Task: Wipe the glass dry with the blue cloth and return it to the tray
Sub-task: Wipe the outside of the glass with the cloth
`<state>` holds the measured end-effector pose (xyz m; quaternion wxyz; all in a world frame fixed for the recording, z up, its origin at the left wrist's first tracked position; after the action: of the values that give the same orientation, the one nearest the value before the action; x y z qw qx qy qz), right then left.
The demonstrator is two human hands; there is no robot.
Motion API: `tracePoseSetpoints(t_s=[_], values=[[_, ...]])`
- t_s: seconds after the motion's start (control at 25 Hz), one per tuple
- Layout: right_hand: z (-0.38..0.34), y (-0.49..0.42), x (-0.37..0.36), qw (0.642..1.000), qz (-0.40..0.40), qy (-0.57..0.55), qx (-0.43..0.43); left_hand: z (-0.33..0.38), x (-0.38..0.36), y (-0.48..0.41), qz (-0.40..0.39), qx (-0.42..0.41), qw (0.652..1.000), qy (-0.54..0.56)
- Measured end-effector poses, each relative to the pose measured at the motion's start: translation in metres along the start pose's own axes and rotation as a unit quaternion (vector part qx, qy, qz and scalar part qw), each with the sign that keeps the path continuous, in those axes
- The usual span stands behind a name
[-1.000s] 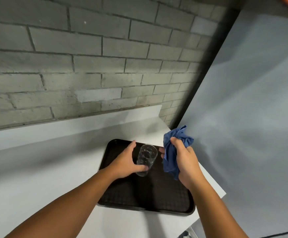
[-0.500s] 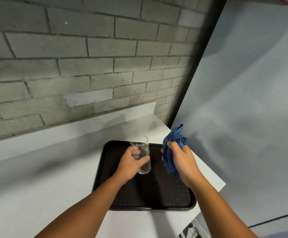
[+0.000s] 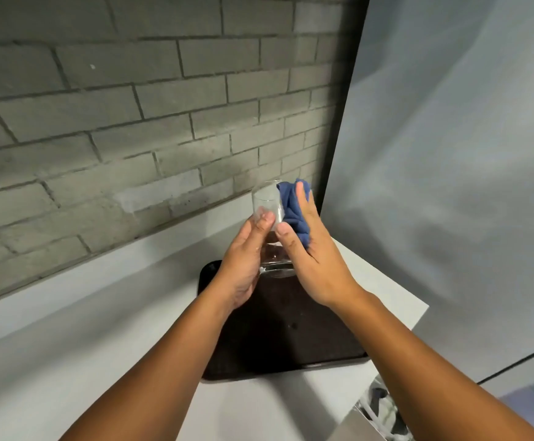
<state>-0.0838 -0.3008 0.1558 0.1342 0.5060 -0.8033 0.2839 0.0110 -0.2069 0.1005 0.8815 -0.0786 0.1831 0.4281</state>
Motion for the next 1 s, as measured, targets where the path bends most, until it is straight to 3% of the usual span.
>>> tracePoseSetpoints(t_s=[0.08, 0.2, 0.36, 0.52, 0.68, 0.84, 0.96, 1.0], values=[[-0.009, -0.005, 0.007, 1.0, 0.006, 0.0, 0.028, 0.004, -0.003, 0.006, 0.017, -0.018, 0.999, -0.02], [-0.015, -0.006, 0.016, 0.993, 0.026, -0.097, -0.056, 0.008, -0.009, 0.012, 0.02, -0.041, 0.998, -0.045], [-0.045, 0.016, -0.001, 0.998, 0.013, 0.005, 0.06, 0.017, 0.0, 0.013, 0.039, -0.075, 0.994, -0.066], [-0.041, 0.003, 0.015, 0.994, 0.04, -0.097, -0.029, 0.017, -0.002, 0.018, 0.043, -0.067, 0.996, -0.047], [-0.054, 0.018, -0.01, 0.998, -0.003, -0.002, 0.069, 0.022, 0.004, 0.016, 0.057, -0.073, 0.994, -0.062], [-0.042, 0.008, 0.004, 0.997, 0.036, -0.074, -0.008, 0.028, -0.004, 0.024, 0.066, -0.087, 0.99, -0.093], [-0.047, 0.01, -0.001, 0.997, 0.016, -0.023, 0.071, 0.033, -0.005, 0.024, 0.094, -0.1, 0.987, -0.089], [-0.047, 0.008, -0.001, 0.997, 0.011, -0.039, 0.061, 0.034, -0.006, 0.024, 0.093, -0.1, 0.986, -0.092]])
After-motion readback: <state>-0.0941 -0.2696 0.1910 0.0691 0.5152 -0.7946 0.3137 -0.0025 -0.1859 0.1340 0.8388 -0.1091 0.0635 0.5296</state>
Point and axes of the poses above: each hand's wrist, its own y-axis away from the middle knuckle, its own x-axis out of the back of the hand, z = x × y, the point moved 7 cm from there along -y, towards the middle knuckle, and after that the axes turned 2 degrees about y, right-handed, at the moved point
